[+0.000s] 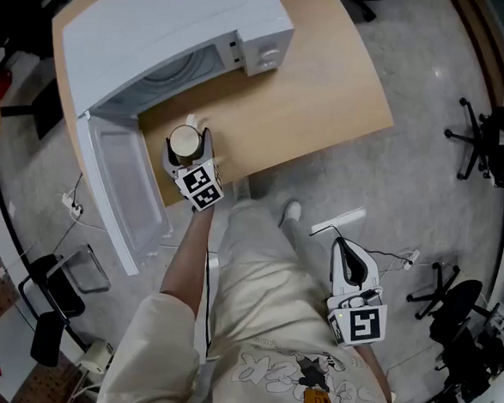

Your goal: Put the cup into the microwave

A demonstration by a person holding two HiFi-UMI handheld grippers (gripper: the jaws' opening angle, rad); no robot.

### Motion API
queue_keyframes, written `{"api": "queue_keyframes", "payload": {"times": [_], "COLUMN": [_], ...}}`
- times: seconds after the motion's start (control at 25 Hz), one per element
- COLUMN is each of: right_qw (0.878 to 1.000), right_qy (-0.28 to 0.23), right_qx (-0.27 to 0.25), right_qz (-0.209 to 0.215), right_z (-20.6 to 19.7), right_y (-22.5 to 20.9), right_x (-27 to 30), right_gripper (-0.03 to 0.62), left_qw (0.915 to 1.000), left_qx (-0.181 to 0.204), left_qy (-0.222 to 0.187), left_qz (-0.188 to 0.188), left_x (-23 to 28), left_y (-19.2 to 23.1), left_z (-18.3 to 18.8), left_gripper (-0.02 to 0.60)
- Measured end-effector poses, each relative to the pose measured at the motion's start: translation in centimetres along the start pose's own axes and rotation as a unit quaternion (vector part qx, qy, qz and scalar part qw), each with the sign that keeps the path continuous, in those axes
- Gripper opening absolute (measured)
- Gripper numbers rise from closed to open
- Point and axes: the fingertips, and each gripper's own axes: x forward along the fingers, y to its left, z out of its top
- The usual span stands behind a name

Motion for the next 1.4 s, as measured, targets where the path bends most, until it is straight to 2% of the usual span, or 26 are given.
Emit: {"api": "queue_keyframes", "payload": {"times": [0.12,0.2,0.24,0.32,0.4,0.52,0.6,0.68,0.8,0.84,1.0,1.24,1.4], "right_qw": [1.0,0.999,0.998,0.997,0.995,0.992,0.99,0.989,0.988,0.987,0.984,0.982,0.981], "right_qy": [-0.01,-0.016,-0.021,-0.03,-0.034,-0.046,-0.062,-0.075,-0.082,-0.082,-0.092,-0.09,-0.079], "right_qx": [-0.002,-0.009,-0.013,-0.019,-0.024,-0.024,-0.016,-0.002,0.008,0.006,-0.021,-0.03,-0.026], "right_qz": [0.024,0.043,0.053,0.074,0.091,0.112,0.125,0.129,0.133,0.137,0.152,0.166,0.174], "right_z": [-1.0,-1.6,-1.9,-2.4,-2.9,-3.4,-3.4,-3.2,-3.7,-3.8,-3.4,-3.4,-3.3], "right_y": [0.2,0.4,0.5,0.6,0.9,2.2,3.1,3.7,5.0,5.4,6.0,4.8,4.7], "right_x": [-1.7,-2.6,-2.9,-3.1,-3.0,-3.0,-2.7,-2.3,-2.7,-2.9,-3.6,-2.9,-1.6], "right_gripper": [0.006,0.006,0.006,0.006,0.006,0.006,0.006,0.006,0.01,0.031,0.051,0.085,0.094], "left_qw": [0.9987,0.9964,0.995,0.9911,0.985,0.9729,0.9679,0.9664,0.968,0.9692,0.9739,0.9779,0.9803], "left_qx": [-0.038,-0.05,-0.045,-0.021,-0.004,-0.004,-0.027,-0.043,-0.044,-0.049,-0.067,-0.104,-0.109], "left_qy": [0.025,0.045,0.056,0.062,0.045,0.036,0.03,0.018,0.002,0.0,-0.002,0.006,0.006], "left_qz": [-0.025,-0.052,-0.07,-0.116,-0.166,-0.228,-0.248,-0.253,-0.247,-0.242,-0.217,-0.181,-0.165], "left_x": [-3.6,-7.7,-10.3,-16.3,-22.6,-30.3,-33.3,-34.8,-35.7,-35.7,-35.7,-35.1,-34.6], "left_y": [-1.4,-2.8,-3.8,-6.5,-9.5,-12.8,-13.9,-14.4,-13.7,-13.2,-12.4,-12.2,-11.2], "left_z": [-1.9,-3.2,-3.7,-3.4,-1.7,1.2,2.6,3.7,4.2,4.3,4.6,3.6,3.5], "left_gripper": [0.509,0.502,0.466,0.314,0.169,0.005,0.005,0.005,0.005,0.005,0.005,0.005,0.005]}}
